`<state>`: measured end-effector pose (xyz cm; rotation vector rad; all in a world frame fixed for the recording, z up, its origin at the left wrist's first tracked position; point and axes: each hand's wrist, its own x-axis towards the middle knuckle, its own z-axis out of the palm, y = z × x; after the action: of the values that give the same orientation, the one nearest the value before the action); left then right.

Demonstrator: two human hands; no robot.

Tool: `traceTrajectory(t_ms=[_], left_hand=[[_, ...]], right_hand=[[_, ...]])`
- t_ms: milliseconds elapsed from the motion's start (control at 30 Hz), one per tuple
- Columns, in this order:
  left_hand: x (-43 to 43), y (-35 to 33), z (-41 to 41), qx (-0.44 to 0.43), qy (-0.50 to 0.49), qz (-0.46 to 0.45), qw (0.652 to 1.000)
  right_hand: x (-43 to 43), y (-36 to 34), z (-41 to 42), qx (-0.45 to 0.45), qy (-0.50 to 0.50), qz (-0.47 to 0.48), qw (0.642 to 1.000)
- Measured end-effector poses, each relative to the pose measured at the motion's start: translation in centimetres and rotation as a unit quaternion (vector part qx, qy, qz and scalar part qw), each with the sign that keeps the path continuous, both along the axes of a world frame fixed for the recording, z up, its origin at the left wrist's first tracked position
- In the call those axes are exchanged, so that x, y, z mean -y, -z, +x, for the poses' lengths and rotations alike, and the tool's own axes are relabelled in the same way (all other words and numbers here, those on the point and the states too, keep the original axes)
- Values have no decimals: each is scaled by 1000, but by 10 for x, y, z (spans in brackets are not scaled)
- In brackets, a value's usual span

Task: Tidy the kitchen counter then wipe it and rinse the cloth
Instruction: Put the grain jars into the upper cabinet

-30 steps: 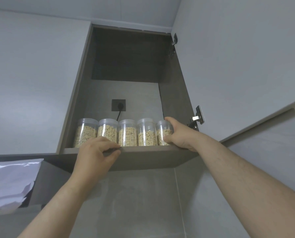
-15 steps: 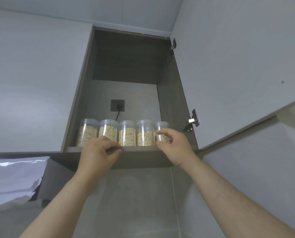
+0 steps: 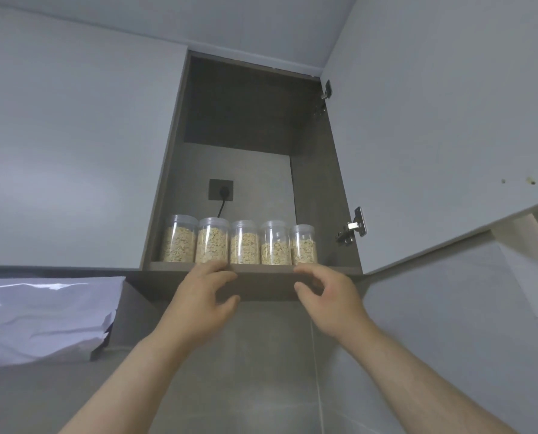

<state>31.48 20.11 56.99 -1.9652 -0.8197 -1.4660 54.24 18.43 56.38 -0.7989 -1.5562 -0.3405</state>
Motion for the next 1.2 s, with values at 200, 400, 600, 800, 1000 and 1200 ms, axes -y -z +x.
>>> traceTrajectory(t_ms=[200,400,600,800,1000,1200], left_hand=[[16,39,-6,-46,29,-88,995],[44,43,-1,-67,48,-86,993],[83,44,-12,-85,34,-110,990],[127,36,-10,-51,33,-120,991],[170,44,17,-22,62,-129,989],[214,42,43,-18,57,-134,989]], right_hand=[[26,26,0,-18,-15,10,1000],[54,38,1,-29,-3,31,999],[101,30,12,-26,-12,36,999],[153,18,34,-67,-40,64,995],[198,21,52,-97,-106,115,983],[255,14,69,-179,-73,367,910]])
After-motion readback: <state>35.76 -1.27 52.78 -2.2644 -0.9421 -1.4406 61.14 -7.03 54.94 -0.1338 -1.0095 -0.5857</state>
